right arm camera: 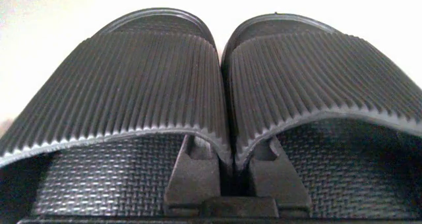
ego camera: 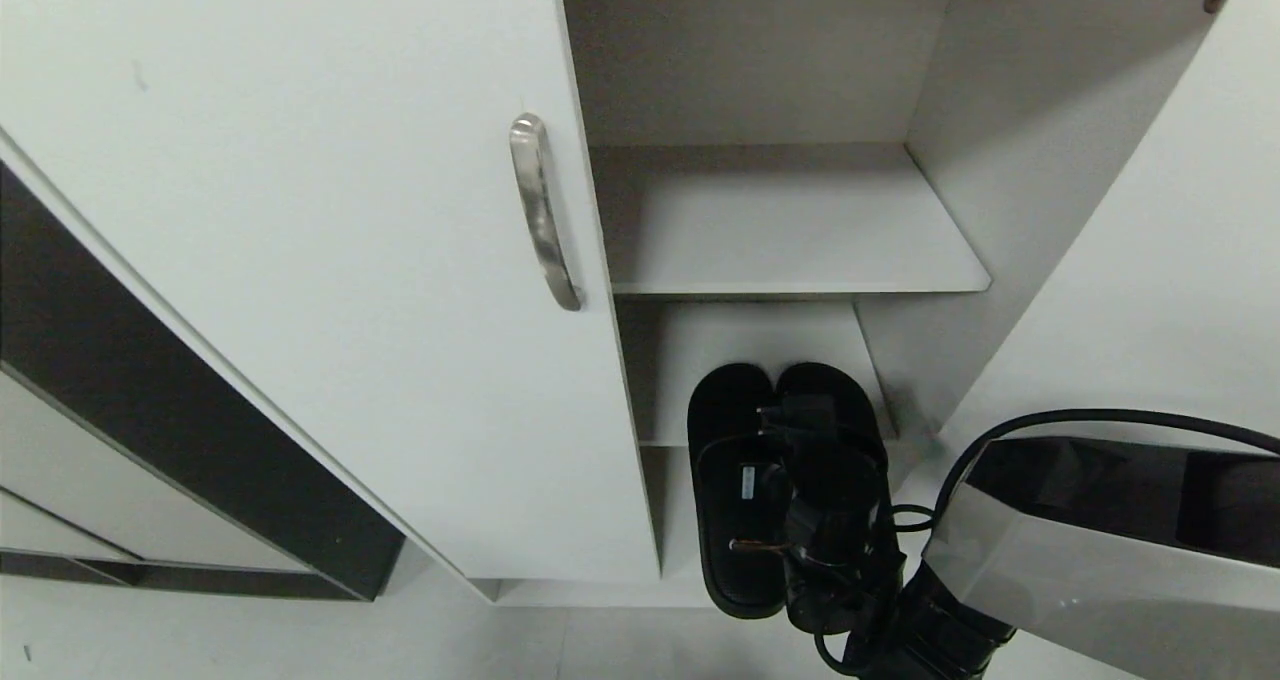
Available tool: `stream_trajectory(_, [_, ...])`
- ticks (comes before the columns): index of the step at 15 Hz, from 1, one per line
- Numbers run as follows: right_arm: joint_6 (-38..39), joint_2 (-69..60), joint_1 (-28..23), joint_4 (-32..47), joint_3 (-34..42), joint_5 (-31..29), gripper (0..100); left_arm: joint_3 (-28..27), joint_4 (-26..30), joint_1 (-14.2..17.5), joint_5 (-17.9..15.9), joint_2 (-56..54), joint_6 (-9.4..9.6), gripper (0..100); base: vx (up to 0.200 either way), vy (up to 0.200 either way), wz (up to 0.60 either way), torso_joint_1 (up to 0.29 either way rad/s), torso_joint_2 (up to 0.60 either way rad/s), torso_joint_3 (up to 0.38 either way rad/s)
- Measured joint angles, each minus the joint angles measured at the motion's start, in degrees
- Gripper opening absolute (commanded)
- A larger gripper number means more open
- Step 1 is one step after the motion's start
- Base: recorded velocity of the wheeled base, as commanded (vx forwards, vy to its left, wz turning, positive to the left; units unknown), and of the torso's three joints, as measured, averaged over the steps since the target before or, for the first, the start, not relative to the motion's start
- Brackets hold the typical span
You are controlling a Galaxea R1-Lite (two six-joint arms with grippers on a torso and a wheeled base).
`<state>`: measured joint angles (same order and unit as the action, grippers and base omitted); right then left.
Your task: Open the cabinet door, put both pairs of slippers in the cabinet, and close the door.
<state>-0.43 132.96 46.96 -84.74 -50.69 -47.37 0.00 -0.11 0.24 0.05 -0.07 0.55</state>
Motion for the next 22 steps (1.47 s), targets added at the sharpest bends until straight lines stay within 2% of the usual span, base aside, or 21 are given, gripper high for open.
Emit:
stream_trajectory(5, [0.0, 0.3, -0.8, 0.3, -1.2, 0.1, 0, 0.0, 0.0, 0.0, 0.0, 0.0, -0.15, 0, 0.0, 0.0, 0.0, 0.0, 0.0, 0.0])
stream_trajectory(8, [0.1, 1.0, -2.7, 3.3, -4.0, 0.7, 0, 0.0, 0.0, 0.0, 0.0, 0.0, -0.2, 0, 0.0, 0.0, 0.0, 0.0, 0.0, 0.0])
stream_trajectory(18, [0.4, 4.1, -7.2, 20.0, -25.0, 3.9, 0, 0.0, 0.0, 0.0, 0.2, 0.0, -0.23, 0, 0.0, 0.0, 0.0, 0.0, 0.0, 0.0])
stream_trajectory(22, [0.5, 6.5, -8.4, 22.3, -31.4, 4.0, 0, 0.0, 0.0, 0.0, 0.2, 0.0, -0.44, 0, 0.0, 0.0, 0.0, 0.0, 0.0, 0.0])
